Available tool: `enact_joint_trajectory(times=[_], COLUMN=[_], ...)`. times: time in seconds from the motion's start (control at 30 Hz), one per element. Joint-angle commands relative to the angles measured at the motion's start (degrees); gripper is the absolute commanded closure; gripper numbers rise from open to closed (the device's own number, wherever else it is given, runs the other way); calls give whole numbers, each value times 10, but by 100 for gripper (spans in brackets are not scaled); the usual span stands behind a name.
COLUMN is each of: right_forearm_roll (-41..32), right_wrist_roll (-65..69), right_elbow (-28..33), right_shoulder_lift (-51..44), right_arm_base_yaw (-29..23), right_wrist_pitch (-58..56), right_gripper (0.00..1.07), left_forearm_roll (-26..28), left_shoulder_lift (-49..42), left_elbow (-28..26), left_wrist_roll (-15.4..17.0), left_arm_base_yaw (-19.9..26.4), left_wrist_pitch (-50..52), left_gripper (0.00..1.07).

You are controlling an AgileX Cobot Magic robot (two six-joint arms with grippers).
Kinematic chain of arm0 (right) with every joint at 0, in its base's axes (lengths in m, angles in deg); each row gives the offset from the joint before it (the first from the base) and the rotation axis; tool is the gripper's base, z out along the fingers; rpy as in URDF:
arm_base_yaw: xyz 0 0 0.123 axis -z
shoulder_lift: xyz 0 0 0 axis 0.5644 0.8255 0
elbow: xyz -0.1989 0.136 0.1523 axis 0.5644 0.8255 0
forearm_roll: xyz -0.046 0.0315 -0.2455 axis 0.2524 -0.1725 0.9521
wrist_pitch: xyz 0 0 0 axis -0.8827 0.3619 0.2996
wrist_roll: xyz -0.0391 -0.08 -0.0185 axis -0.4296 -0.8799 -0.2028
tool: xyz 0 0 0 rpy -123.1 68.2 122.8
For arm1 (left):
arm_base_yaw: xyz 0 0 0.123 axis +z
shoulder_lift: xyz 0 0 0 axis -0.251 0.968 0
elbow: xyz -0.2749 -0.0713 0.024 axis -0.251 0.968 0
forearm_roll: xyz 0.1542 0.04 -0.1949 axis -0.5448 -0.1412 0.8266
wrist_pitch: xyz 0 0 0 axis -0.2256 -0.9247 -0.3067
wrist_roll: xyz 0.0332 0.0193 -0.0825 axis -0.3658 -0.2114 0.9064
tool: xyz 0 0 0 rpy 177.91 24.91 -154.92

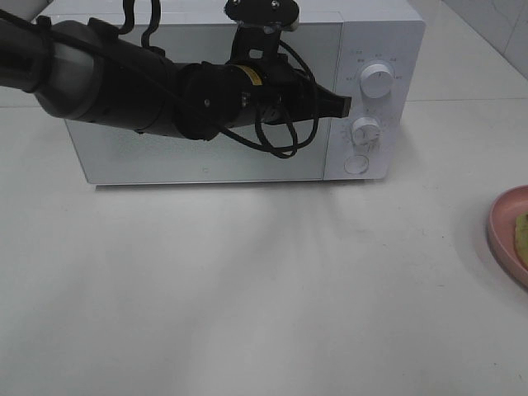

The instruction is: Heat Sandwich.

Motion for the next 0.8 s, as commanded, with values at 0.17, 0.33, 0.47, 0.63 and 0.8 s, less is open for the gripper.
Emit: enact_joint_trajectory(times=[0.17,0.33,0.47,0.63,0.8], right_forearm_roll=[2,2,2,2,2], right_wrist_roll=[-6,-6,-6,-6,-6], right_elbow=[1,1,1,1,1], right_shoulder_lift=[-15,-15,-15,-15,-15], right_arm_base_yaw=[5,5,5,5,5], right_wrist_pitch=[2,2,2,2,2], right_gripper=[31,31,31,31,31], left_forearm_roll=[4,5,5,5,7], left_shoulder_lift=[-41,-71,-85,-99,-106], left_elbow=[32,70,73,73,73], left_wrist_roll=[-5,-2,-3,-2,10], left_arm_base_yaw=[-16,-21,-22,-22,-22], left_wrist_pitch=[-6,-39,-91,-178,-256], left_gripper=[107,107,107,102,52])
